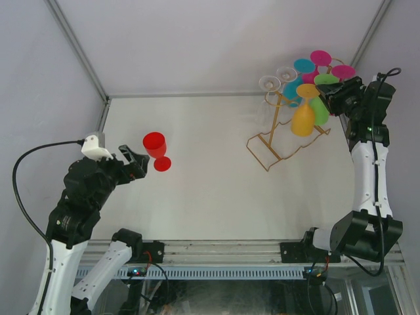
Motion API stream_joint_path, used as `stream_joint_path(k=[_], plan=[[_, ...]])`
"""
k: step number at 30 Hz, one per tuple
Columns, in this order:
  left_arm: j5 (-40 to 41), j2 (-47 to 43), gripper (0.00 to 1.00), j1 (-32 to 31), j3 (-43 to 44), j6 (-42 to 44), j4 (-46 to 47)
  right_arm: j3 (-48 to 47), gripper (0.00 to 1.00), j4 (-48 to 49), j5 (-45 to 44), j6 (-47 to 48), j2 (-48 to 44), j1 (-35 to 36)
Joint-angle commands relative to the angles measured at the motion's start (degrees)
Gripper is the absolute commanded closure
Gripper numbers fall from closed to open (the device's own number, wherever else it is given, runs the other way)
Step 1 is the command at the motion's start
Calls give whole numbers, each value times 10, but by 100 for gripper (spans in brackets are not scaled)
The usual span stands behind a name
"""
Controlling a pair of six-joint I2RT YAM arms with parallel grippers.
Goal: Take the wine glass off the wine glass rack
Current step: Pick up the wine glass from the wine rack.
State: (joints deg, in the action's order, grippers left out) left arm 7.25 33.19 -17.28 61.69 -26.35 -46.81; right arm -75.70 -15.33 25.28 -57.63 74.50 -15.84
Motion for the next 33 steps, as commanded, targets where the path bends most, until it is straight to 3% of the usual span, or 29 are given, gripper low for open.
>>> stream_joint_path(k=[1,15,21,33], plan=[[-8,7,0,3,24,2,12,-31,65,0,-10,16,7,4],[-9,13,0,3,28,-3,7,-39,79,-15,-16,20,21,6],[-8,19,0,3,28,-6,2,-48,92,-23,-14,24,22,6],[-19,20,0,3,28,-4,8,-48,99,-28,-9,9,6,7]])
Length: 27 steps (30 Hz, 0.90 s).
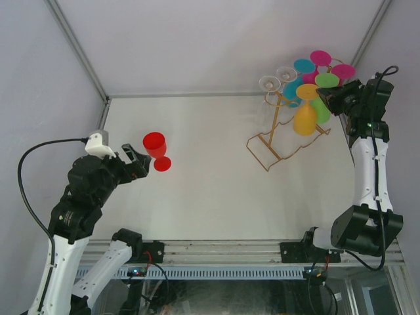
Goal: Take the wine glass off the wine glass rack
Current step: Pick up the wine glass from the wine rack.
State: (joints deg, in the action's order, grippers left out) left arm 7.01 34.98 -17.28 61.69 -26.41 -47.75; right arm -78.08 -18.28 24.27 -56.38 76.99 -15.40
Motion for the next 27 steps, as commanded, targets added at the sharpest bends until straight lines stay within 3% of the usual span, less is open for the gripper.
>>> stream_joint_path(k=[1,27], plan=[[-21,1,0,4,27,-1,21,-24,100,2,0,-8,-22,2],[-42,7,0,3,20,-4,26,-22,100,-5,5,-74,-56,-25]])
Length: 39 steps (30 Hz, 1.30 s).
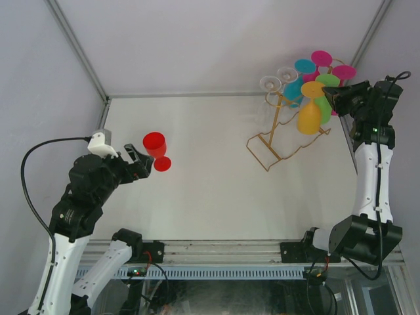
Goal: Take the wine glass off the wine glass rack
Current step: Pick up the wine glass from the wine rack.
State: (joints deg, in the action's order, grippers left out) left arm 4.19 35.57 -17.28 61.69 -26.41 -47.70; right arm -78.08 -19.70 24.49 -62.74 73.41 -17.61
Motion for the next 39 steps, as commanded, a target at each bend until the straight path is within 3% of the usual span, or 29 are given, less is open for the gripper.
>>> stream_joint_path(k=[1,33,39], plan=[[-15,0,0,3,20,-4,27,-21,100,9,2,-12,-21,-3],[4,-30,0,3,5,-16,46,-2,100,-4,-21,6,-39,-8],[15,-31,0,3,-1,-28,53,-2,100,-22,-120,62,-91,26]])
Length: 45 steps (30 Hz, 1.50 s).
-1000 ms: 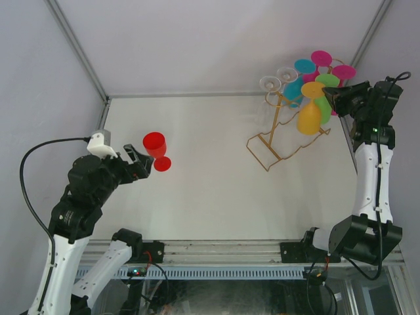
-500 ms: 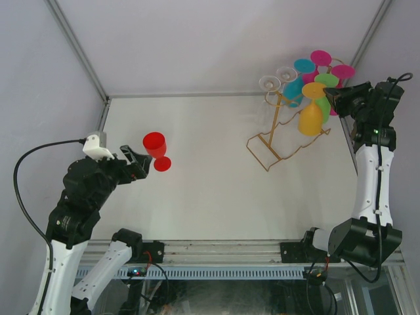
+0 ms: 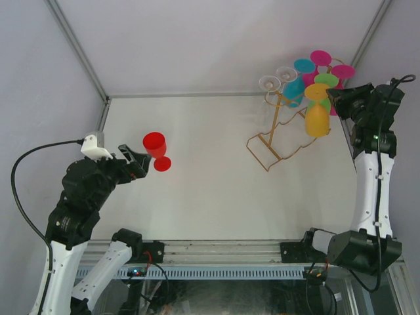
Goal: Take the wine glass off the wine glass rack
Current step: Pick up the wine glass from the wine rack, then place the wine glass at the center of the board.
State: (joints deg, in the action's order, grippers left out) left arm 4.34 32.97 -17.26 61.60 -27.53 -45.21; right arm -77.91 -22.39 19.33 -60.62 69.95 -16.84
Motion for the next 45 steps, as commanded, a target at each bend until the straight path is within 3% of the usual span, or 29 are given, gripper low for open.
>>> stream_joint_path(k=[1,8,13,18,29,32,35,37,38,40,45], plan=[[17,-5,0,3,-1,-20,29,0,100,3,-68,39,-62,18],[9,2,0,3,-6,-27,28,28,100,-13,-30,29,-97,7],[16,-1,0,3,-5,-17,17,39,100,-32,-108,77,-162,50],[21,-1,0,3,-6,-16,14,48,100,-19,-93,121,-218,79],[-30,2,0,3,-7,-12,38,62,100,21,147,129,-239,134],[-53,-1,0,3,-16,-13,56,71,100,34,193,142,-234,182],[-95,0,0,3,-28,-57,80,96,100,24,176,185,-231,259],[-191,-5,1,0,-77,-130,166,110,100,12,152,212,-223,315],[-236,-7,2,-5,-113,-178,262,117,100,11,142,222,-216,344],[-277,-5,1,-23,-169,-243,356,136,100,14,123,234,-205,397],[-296,23,0,-88,-167,-223,374,183,100,68,72,226,-184,515]])
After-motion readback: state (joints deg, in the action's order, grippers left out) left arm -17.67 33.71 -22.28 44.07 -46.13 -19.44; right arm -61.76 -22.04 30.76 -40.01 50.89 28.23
